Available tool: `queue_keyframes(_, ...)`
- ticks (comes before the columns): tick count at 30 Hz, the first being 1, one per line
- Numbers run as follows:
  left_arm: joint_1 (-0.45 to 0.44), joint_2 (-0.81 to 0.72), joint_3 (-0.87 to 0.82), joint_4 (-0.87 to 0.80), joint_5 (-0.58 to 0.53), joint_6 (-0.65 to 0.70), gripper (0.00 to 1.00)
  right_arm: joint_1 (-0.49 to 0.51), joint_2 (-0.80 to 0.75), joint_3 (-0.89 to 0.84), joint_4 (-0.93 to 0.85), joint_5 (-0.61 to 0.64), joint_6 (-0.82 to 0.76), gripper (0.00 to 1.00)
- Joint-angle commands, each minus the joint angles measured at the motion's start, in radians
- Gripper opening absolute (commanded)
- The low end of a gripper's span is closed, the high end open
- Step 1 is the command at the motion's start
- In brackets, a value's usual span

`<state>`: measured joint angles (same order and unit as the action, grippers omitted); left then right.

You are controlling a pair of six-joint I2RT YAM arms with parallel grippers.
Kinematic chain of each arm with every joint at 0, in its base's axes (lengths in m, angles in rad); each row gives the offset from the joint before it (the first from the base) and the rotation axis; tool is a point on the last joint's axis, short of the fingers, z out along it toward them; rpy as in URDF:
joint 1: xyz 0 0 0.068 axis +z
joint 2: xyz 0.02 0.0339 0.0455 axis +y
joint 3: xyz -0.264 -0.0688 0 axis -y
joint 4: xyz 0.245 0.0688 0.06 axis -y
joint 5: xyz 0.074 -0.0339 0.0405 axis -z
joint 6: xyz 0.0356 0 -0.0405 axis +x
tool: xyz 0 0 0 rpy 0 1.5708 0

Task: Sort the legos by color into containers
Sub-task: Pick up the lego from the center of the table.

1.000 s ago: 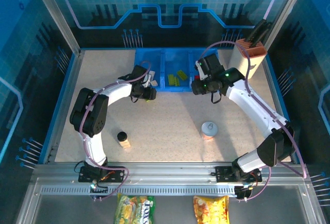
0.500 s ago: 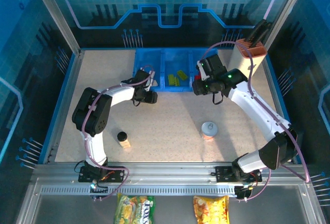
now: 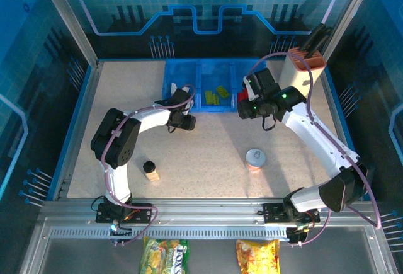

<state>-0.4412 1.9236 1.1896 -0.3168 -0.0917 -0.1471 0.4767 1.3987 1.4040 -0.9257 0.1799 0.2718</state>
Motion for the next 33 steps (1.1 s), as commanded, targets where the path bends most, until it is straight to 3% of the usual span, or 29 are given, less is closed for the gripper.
queue_keyframes(1,-0.026,0.010,0.035,-0.068,-0.035,0.032,0.54,-0.010,-0.040,-0.011,-0.030,0.013,0.018,0.48)
queue_keyframes(13,-0.069,0.025,0.043,-0.085,-0.057,0.043,0.39,-0.011,-0.079,-0.022,-0.046,0.023,0.025,0.48)
queue_keyframes(33,-0.137,-0.195,-0.005,-0.172,-0.007,-0.100,0.33,-0.054,-0.111,-0.092,-0.005,0.001,0.012,0.48)
